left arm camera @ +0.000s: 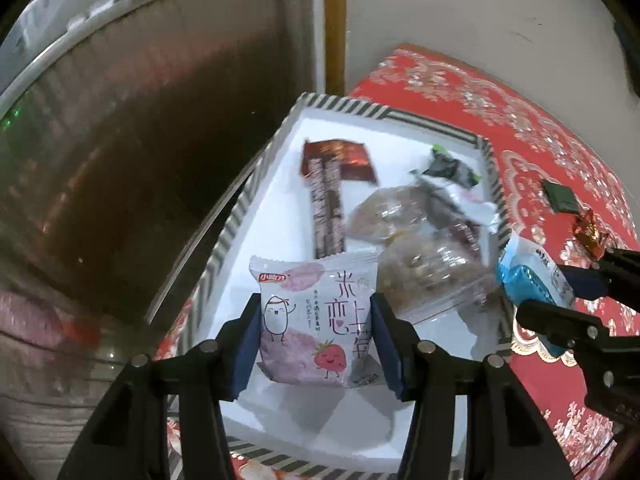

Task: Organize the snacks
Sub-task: 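Carry both packets over the white tray with both grippers, then open both grippers to release the packets into the tray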

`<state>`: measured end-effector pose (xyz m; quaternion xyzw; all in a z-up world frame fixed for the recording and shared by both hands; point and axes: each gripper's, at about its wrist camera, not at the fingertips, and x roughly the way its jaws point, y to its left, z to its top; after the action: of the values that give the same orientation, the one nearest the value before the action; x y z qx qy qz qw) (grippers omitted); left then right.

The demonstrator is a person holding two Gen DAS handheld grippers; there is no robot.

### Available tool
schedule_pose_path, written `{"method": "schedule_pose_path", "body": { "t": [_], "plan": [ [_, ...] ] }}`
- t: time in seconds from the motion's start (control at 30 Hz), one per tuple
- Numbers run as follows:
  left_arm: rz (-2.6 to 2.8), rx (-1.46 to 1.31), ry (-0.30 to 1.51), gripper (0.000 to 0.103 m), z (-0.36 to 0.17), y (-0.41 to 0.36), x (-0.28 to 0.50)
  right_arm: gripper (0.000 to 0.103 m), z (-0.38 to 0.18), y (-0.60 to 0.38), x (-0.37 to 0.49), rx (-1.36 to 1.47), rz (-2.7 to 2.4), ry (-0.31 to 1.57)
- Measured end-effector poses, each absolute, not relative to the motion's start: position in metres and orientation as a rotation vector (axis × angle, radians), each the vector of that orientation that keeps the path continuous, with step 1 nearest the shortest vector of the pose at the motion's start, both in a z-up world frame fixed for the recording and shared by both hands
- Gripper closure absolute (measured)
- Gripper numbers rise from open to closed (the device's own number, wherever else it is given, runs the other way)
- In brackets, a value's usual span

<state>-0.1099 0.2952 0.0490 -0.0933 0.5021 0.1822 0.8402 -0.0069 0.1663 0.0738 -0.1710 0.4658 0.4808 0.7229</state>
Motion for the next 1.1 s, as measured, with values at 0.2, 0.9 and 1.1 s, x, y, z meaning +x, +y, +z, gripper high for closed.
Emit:
{"method": "schedule_pose_path", "body": {
  "t": [0.2, 0.9, 1.1],
  "plan": [
    [0.387, -0.222, 1.080, 0.048, 0.038, 0.302, -0.118, 0.074, 0.063, 0.185, -0.023, -0.398, 1.127, 1.067],
    [0.393, -0.219, 1.110, 0.048, 0.023, 0.308, -0.113, 0.074, 0.035, 0.215, -0.028, -0.411, 1.184, 1.139],
    [0.403, -0.219, 1.119, 0.048, 0.018, 0.312, -0.114, 0.074, 0.026, 0.223, -0.031, -0.417, 1.177, 1.148]
  ]
}}
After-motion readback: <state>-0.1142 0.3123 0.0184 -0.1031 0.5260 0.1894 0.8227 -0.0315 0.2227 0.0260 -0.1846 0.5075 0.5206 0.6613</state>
